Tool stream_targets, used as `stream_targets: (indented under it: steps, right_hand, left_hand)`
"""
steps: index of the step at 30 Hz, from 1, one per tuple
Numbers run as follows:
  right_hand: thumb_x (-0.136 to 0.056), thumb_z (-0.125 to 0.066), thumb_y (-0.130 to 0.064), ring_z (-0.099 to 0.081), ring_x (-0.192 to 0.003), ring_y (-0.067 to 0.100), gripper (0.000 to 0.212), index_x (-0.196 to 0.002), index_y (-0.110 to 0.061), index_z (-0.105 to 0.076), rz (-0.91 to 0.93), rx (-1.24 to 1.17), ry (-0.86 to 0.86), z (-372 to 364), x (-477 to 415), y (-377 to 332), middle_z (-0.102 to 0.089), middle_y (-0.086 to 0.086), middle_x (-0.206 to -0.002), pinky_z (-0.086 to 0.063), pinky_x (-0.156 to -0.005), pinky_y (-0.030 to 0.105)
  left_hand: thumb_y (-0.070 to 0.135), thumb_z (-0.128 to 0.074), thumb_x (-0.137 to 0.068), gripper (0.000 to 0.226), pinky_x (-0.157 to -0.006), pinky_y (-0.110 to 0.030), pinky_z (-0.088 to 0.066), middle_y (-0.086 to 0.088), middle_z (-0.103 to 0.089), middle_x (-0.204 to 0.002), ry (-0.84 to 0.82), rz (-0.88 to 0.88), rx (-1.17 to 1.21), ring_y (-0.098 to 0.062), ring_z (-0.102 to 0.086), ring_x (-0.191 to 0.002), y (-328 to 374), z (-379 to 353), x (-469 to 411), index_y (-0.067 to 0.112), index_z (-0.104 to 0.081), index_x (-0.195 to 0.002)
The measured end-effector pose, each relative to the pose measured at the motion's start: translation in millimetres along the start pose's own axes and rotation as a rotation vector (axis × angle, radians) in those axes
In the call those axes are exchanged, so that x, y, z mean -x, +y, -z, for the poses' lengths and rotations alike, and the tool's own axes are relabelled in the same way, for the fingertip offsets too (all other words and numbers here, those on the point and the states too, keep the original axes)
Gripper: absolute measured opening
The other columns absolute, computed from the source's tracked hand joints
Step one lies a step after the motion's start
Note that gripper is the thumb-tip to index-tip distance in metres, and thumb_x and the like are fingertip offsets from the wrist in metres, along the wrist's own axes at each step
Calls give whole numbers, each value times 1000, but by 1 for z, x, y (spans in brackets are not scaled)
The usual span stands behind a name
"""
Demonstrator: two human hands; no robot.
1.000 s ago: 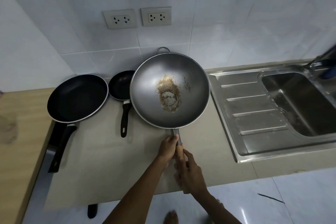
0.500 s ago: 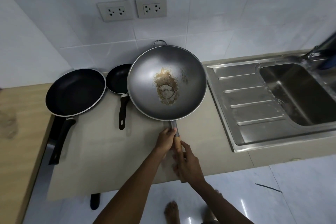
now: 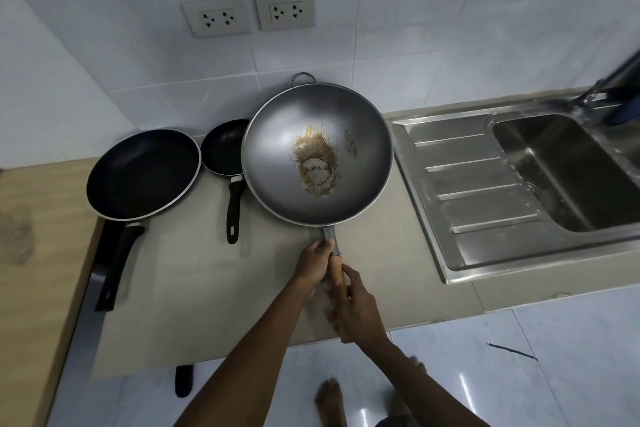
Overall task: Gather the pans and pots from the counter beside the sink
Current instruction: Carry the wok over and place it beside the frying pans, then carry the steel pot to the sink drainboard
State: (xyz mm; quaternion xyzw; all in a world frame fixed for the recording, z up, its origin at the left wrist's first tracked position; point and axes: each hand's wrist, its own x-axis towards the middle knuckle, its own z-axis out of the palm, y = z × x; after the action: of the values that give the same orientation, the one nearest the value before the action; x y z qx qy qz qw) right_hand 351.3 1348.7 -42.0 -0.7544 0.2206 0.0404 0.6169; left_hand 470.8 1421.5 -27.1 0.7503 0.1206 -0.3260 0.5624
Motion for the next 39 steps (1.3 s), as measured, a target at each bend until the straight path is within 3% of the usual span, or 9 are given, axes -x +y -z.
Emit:
stream_targets:
  steps: [6,10,15,18,21,24,28,31,39]
  right_hand:
    - [-93,-39,-57,-74,-70,15,53,-140,-33,-40,14,27,13,1,0,0,-70,-11,-95,-61,-53,25]
    - [-101,-41,-43,-73,-69,16,49,-147,-24,-38,-10,130,5,4,1,-3,-70,-3,-97,-61,-57,22]
    - [-106,-36,-41,-66,-116,24,44,-147,-25,-39,64,243,22,17,8,-8,-64,4,-137,-46,-93,22]
    - [-100,-25,-59,-60,-125,25,57,-147,-30,-37,109,313,-24,33,15,-12,-57,4,-145,-41,-101,26]
    - [-91,-11,-71,-53,-133,27,84,-152,-20,-37,180,510,-32,60,23,-10,-48,5,-154,-38,-111,33]
    - [-102,-27,-54,-63,-123,27,62,-144,-14,-51,342,698,80,96,33,-4,-61,8,-142,-50,-102,39]
    - [-104,-37,-44,-61,-124,27,49,-141,-18,-55,411,946,159,168,53,9,-65,6,-137,-51,-100,44]
    - [-102,-38,-47,-59,-127,32,51,-141,-20,-56,376,1058,187,235,76,24,-64,5,-138,-48,-103,51]
    - [-102,-37,-48,-48,-138,39,53,-145,-22,-52,172,1172,348,428,145,71,-55,9,-149,-39,-112,60]
  left_hand:
    - [43,-49,-103,43,-97,-50,-58,-13,-74,-118,-1,4,-23,-28,-71,-107,0,0,1,10,-68,-123]
    - [44,-46,-104,45,-101,-51,-55,-14,-70,-125,30,-14,-98,-30,-67,-112,2,-1,6,9,-65,-127]
    - [54,-42,-103,61,-110,-42,-46,-11,-55,-149,84,-163,-408,-31,-55,-133,-5,-5,28,14,-46,-149]
    - [57,-44,-101,67,-111,-41,-47,-8,-49,-155,98,-254,-540,-27,-51,-138,-11,-11,47,17,-37,-154]
    - [60,-41,-99,68,-114,-41,-43,-5,-45,-158,189,-389,-810,-25,-46,-141,-15,-22,69,19,-38,-153]
    - [67,-32,-97,75,-121,-43,-27,-3,-27,-167,233,-503,-1093,-24,-28,-152,-15,-41,89,23,-28,-158]
    - [72,-16,-95,83,-125,-48,-21,-4,-21,-170,218,-680,-1312,-25,-20,-156,-7,-92,115,21,-28,-160]
    - [72,-11,-94,87,-121,-52,-28,-6,-35,-164,141,-778,-1364,-27,-32,-152,4,-153,134,18,-42,-155]
    - [64,-38,-96,69,-109,-55,-44,-8,-59,-147,-70,-1064,-1367,-30,-56,-136,29,-353,166,16,-62,-139]
